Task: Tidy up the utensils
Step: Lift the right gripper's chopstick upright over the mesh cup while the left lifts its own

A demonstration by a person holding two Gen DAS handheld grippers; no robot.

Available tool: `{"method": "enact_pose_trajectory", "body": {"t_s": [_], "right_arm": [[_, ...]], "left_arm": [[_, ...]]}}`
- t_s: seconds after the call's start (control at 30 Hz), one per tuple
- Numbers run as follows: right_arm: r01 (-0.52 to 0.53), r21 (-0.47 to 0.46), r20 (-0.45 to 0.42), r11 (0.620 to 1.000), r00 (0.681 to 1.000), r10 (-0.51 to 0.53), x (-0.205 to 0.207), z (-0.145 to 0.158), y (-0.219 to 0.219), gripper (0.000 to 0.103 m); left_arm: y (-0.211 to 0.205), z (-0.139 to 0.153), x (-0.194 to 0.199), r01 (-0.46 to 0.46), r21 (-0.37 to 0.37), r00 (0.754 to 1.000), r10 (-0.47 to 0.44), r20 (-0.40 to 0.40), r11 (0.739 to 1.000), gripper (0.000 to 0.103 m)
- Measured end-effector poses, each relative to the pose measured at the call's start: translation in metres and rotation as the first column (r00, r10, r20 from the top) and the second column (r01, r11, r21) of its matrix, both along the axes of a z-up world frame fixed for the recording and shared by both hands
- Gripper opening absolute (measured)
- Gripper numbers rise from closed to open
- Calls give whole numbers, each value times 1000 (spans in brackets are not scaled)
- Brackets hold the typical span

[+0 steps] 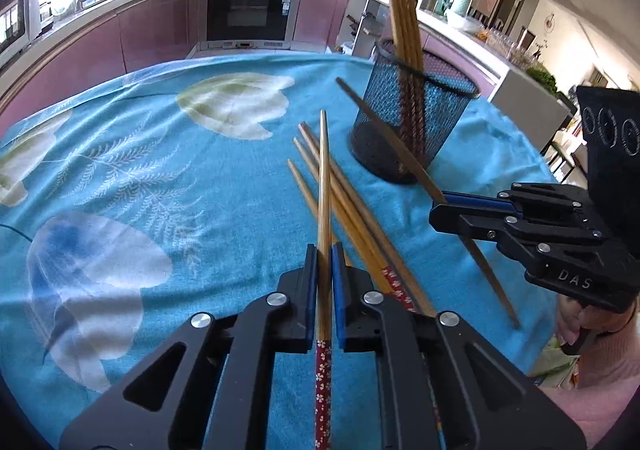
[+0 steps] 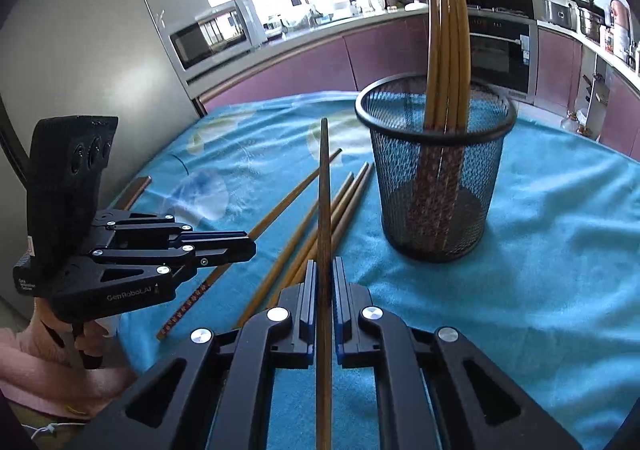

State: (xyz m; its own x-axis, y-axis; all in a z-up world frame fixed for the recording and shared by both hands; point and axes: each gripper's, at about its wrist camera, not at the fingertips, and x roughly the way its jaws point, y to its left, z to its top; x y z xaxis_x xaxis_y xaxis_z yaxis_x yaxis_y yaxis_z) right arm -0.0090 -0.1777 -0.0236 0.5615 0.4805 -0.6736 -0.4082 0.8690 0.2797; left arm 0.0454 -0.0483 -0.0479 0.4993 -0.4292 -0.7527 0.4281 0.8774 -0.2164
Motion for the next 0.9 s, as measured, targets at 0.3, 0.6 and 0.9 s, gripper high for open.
{"method": "enact_pose_trajectory", "body": {"t_s": [0.3,0.6,0.9], "right_arm": [[27,59,65,998,997,-30,-3,25,-13,6],[53,103,123,993,990,-66,-4,46,-29,6],[71,104,189,992,978,-90,0,68,-42,6]], "left_arm": [[7,44,-8,43,-110,997,-36,69,993,7],[12,81,-18,91,-192,989,-66,130,977,8],[11,102,-10,98,-232,984,-59,168,968,7]]}}
